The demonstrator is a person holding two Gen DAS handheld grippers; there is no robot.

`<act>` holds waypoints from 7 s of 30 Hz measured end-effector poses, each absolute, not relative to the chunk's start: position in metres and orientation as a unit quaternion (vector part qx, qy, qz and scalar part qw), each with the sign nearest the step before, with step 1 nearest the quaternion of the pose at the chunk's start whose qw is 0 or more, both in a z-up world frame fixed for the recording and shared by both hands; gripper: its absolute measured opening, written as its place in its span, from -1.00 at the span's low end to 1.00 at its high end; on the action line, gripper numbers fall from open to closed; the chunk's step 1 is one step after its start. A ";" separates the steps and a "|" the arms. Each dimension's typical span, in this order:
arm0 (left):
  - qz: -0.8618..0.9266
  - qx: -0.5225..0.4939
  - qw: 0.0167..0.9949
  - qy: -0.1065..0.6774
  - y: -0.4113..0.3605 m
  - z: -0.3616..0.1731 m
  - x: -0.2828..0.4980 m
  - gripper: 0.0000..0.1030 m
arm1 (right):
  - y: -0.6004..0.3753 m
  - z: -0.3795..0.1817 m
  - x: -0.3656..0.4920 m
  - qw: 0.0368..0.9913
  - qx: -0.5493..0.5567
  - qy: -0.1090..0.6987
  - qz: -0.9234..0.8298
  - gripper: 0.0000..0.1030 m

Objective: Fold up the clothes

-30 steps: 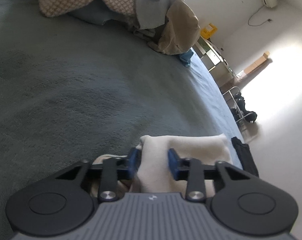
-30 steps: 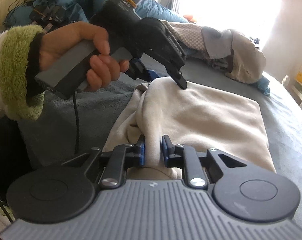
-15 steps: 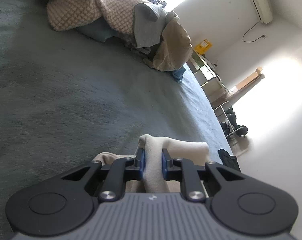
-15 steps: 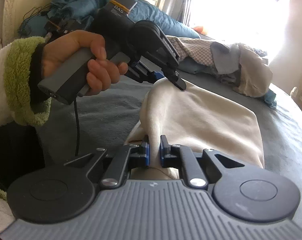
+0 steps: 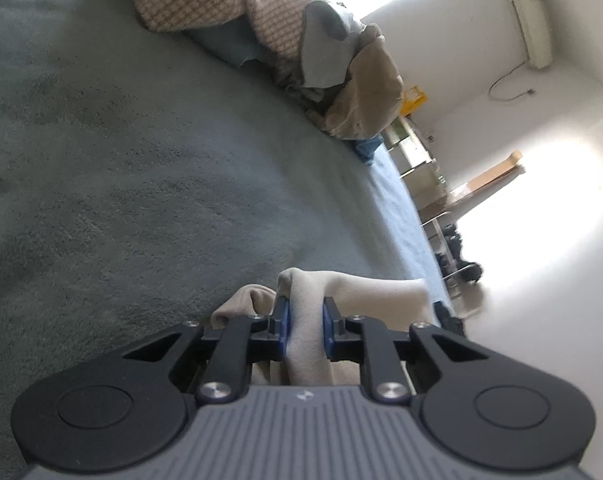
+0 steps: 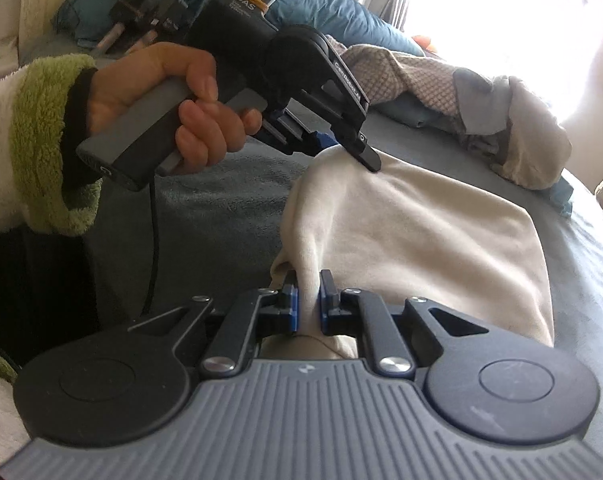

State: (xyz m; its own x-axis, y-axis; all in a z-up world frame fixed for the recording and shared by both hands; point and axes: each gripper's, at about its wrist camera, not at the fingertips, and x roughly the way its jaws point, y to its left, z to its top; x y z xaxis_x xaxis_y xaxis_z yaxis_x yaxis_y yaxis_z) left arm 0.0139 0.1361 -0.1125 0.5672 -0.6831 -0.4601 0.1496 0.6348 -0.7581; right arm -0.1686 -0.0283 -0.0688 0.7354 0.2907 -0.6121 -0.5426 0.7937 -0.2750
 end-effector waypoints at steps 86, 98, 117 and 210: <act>-0.228 0.004 0.932 0.282 0.027 -0.110 -0.112 0.17 | -0.204 -0.085 -0.059 0.926 -0.107 0.304 0.198 -0.87; -0.244 -0.030 0.930 0.274 0.041 -0.119 -0.122 0.18 | -0.181 -0.060 0.007 0.922 -0.130 0.312 0.188 -0.88; -0.215 -0.168 0.914 0.299 0.080 -0.110 -0.129 0.36 | -0.329 -0.073 -0.053 0.869 0.246 0.389 0.181 0.02; -0.227 -0.205 0.856 0.418 0.015 -0.127 -0.061 0.28 | -0.290 -0.126 -0.019 0.771 0.341 0.443 0.305 -0.20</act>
State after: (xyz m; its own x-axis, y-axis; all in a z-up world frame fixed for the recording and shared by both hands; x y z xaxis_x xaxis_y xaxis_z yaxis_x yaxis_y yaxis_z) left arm -0.0605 0.0147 -0.1269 0.5477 -0.5599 -0.6217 0.2182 0.8130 -0.5399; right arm -0.0190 -0.2897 -0.1261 0.4207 0.7730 -0.4749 -0.1679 0.5808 0.7966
